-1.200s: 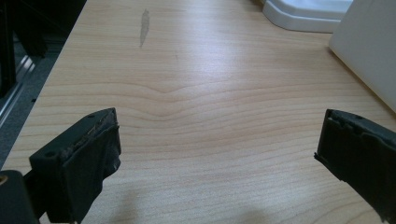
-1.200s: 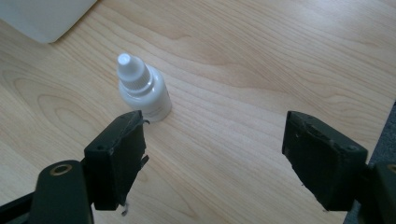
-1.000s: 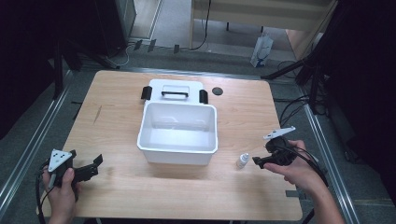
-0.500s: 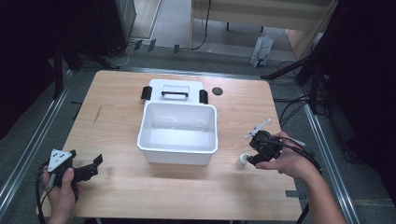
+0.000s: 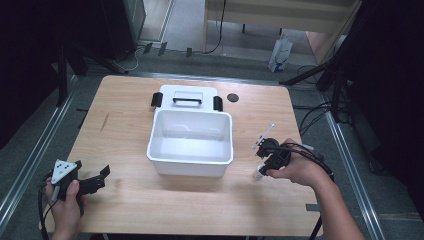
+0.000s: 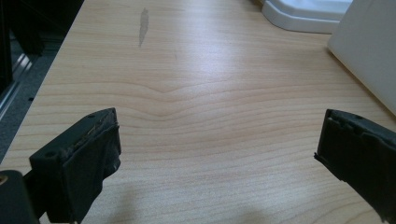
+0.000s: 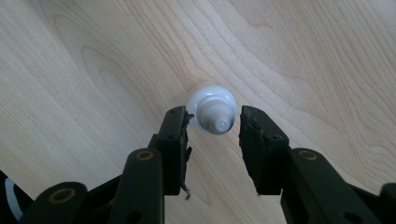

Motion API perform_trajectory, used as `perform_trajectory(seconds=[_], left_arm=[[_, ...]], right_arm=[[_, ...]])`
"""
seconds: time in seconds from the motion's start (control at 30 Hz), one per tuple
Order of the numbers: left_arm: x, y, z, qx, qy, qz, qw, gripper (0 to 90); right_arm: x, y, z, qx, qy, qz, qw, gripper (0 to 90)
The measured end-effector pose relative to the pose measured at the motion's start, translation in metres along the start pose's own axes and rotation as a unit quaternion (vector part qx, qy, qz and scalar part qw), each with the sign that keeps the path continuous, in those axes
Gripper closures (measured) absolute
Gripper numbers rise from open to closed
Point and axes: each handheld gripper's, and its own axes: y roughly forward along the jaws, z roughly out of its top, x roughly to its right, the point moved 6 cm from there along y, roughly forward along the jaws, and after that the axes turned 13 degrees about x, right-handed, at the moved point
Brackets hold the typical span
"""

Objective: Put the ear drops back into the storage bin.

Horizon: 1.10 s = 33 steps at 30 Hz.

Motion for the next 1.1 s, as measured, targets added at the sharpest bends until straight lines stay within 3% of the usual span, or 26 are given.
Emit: perform_trajectory(seconds=[0.3, 0.53, 0.63, 0.93, 1.1], left_arm=[[0.000, 0.000, 0.000, 0.000, 0.000, 0.000, 1.0000, 0.3], [0.000, 0.000, 0.000, 0.001, 0.000, 0.000, 1.0000, 0.3], [0.000, 0.000, 0.000, 0.000, 0.000, -0.001, 1.0000, 0.3], [0.000, 0.000, 0.000, 0.000, 0.001, -0.001, 1.0000, 0.3], [0.000, 0.000, 0.000, 0.000, 0.001, -0.001, 1.0000, 0.3]], right_arm=[[0.003, 0.011, 0.001, -0.010, 0.010, 0.000, 0.9999, 69.8], [0.006, 0.013, 0.001, -0.012, 0.026, 0.019, 0.9994, 70.8], [0.006, 0.012, 0.001, -0.012, 0.025, 0.020, 0.9994, 71.6], [0.006, 0.012, 0.001, -0.023, -0.007, 0.028, 0.9993, 72.0], [0.009, 0.010, 0.006, -0.013, -0.004, 0.021, 0.9997, 71.9]])
